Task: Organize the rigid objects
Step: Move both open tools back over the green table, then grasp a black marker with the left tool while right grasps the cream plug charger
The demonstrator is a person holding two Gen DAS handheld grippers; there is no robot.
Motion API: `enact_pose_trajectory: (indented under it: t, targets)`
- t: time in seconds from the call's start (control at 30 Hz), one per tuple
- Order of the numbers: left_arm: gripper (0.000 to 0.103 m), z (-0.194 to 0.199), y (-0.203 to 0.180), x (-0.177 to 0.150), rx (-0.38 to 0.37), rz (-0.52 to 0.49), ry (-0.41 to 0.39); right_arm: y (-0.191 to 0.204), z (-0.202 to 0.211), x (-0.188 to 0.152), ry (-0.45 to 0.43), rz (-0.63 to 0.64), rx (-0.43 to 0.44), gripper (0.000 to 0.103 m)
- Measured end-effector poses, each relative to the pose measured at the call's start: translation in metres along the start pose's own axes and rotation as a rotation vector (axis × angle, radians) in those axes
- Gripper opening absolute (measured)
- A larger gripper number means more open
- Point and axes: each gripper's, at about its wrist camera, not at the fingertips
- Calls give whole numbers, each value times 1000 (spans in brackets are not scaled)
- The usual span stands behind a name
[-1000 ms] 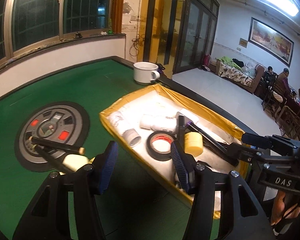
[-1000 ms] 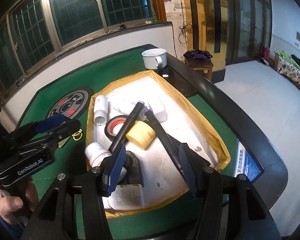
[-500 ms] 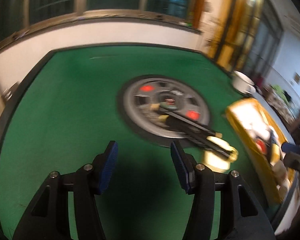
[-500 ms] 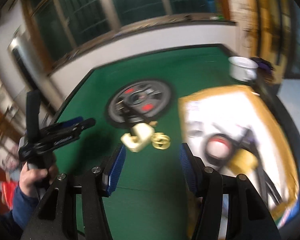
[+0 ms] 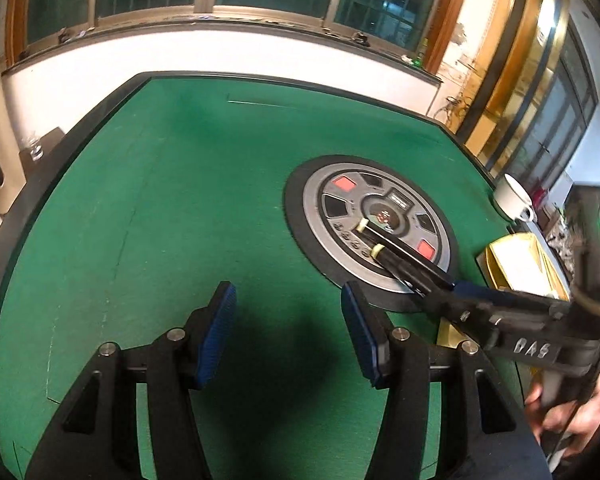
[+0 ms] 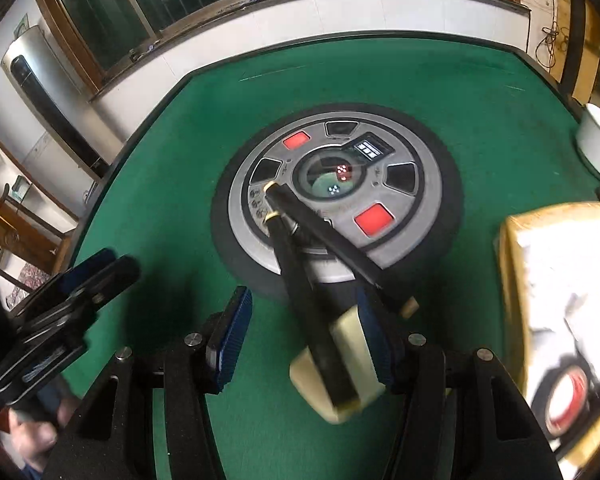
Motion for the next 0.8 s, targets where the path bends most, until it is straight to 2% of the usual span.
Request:
enact_pose_trajectory:
  t: [0.07,0.17,0.2,0.27,0.37,0.43,0.5,0.63,0.73,0.8]
  targets:
    - [53,0,4,1,10,7,-2,7,-3,-2,-4,-3,26,50]
    - [53,-3,7,2,1,22,5,28,3,-13,32,-31,248,52]
    - [53,-4,7,1,-3,24,10,32,6,-16,30,-27,264,51]
    - [53,-7,6,0,-26,19,22,37,24,-19,-30,-9,216,51]
    - [53,-13,-3,-3,-72,-6,56,27,48,-27,-103,-58,88,52]
    - [53,-17,-10,-7,-90,-30,82,13,62,-35,-131,-128,74,55]
    - [53,-24,-17,-12,-8,-69,100,1,70,-47,-144,-194,68,56]
    - [53,-43,-19,-19,22,-79,170,-13,71,-56,-132,-212,25,56]
    - [53,-47,-26,-19,74,-132,137,-29,69,-56,-119,-234,-9,61]
    - [54,-51,-33,-21,121,-201,114,-34,64,-57,-105,-247,-37,62]
Point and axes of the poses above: each gripper's, at about its wrist camera, not at the fingertips, and z roughly against the way its jaws point, y to its left, x to its top, and after that the axes turned 6 degrees about -y, right-handed
